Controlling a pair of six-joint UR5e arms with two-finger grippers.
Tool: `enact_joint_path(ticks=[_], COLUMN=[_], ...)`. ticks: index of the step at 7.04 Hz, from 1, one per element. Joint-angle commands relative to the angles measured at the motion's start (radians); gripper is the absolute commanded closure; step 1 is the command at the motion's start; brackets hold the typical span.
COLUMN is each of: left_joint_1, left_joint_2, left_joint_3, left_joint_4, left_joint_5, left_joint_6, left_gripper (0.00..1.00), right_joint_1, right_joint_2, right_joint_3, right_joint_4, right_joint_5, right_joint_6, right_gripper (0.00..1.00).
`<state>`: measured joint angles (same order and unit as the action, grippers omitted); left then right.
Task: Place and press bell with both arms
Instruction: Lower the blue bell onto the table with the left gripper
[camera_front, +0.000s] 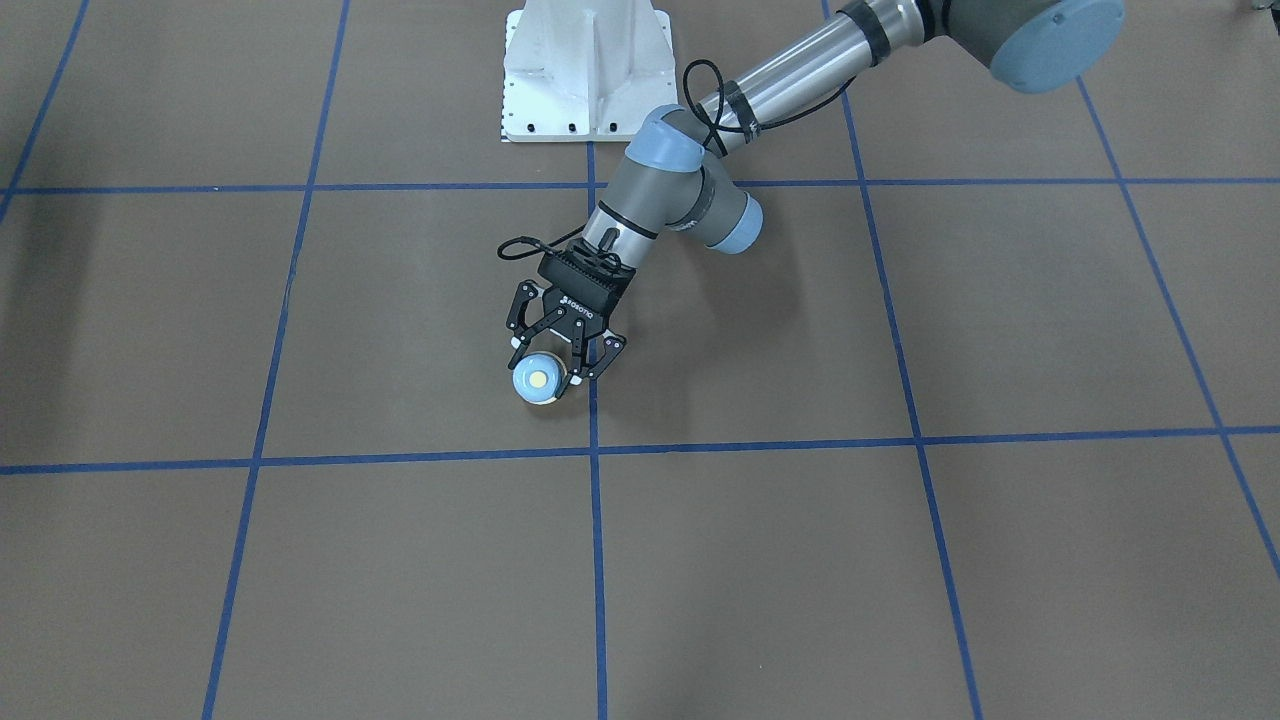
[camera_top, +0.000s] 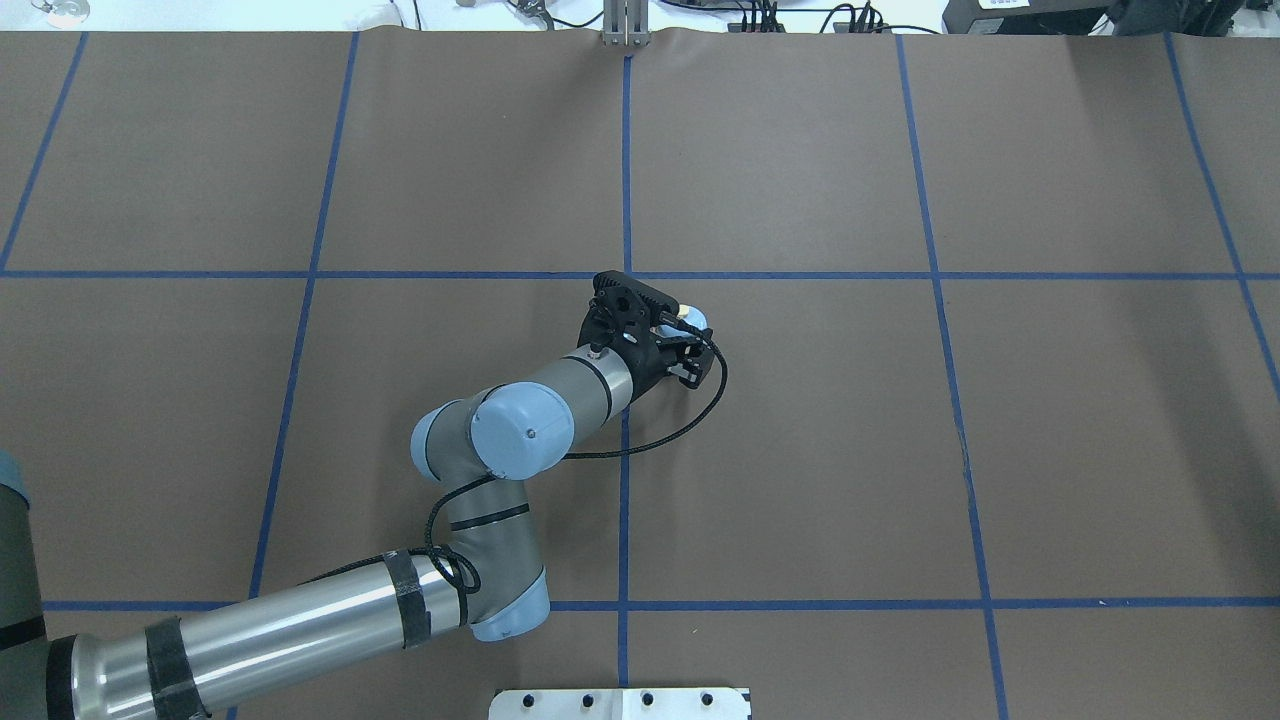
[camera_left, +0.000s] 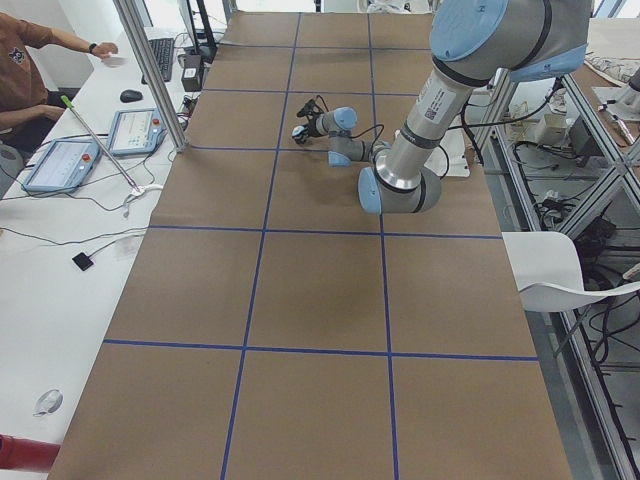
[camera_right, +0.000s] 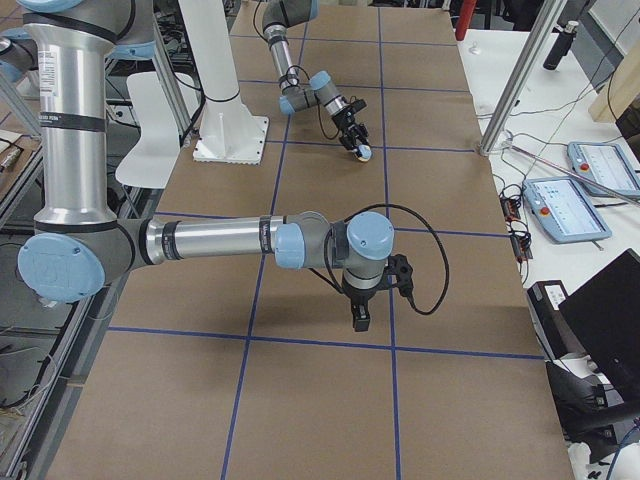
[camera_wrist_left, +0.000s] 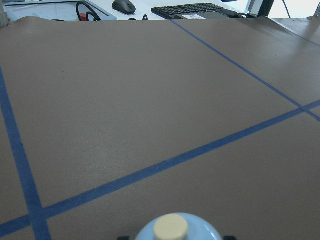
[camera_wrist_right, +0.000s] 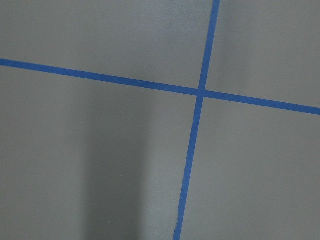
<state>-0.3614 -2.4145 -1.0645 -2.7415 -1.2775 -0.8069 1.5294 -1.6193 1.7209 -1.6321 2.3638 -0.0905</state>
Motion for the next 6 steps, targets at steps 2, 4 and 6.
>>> enact_joint_path(ticks=[2, 4, 6], left_joint_1=[0.002, 0.001, -0.042], left_joint_2=[0.000, -0.002, 0.000], left_joint_3=[-0.011, -0.046, -0.112], left_joint_4=[-0.001, 0.000, 0.046], left_joint_5=[0.003, -0.012, -0.087], left_joint_6=[-0.002, -0.003, -0.002], left_gripper=[0.00, 0.00, 0.00], right_joint_1=[0.000, 0.002, -0.002], right_joint_2=[-0.004, -0.001, 0.009], right_joint_3=[-0.001, 0.009, 0.002], right_joint_4=[0.000, 0.000, 0.011], right_joint_5=[0.000, 0.002, 0.002], right_joint_6=[0.000, 0.000, -0.002], right_gripper=[0.00, 0.00, 0.00])
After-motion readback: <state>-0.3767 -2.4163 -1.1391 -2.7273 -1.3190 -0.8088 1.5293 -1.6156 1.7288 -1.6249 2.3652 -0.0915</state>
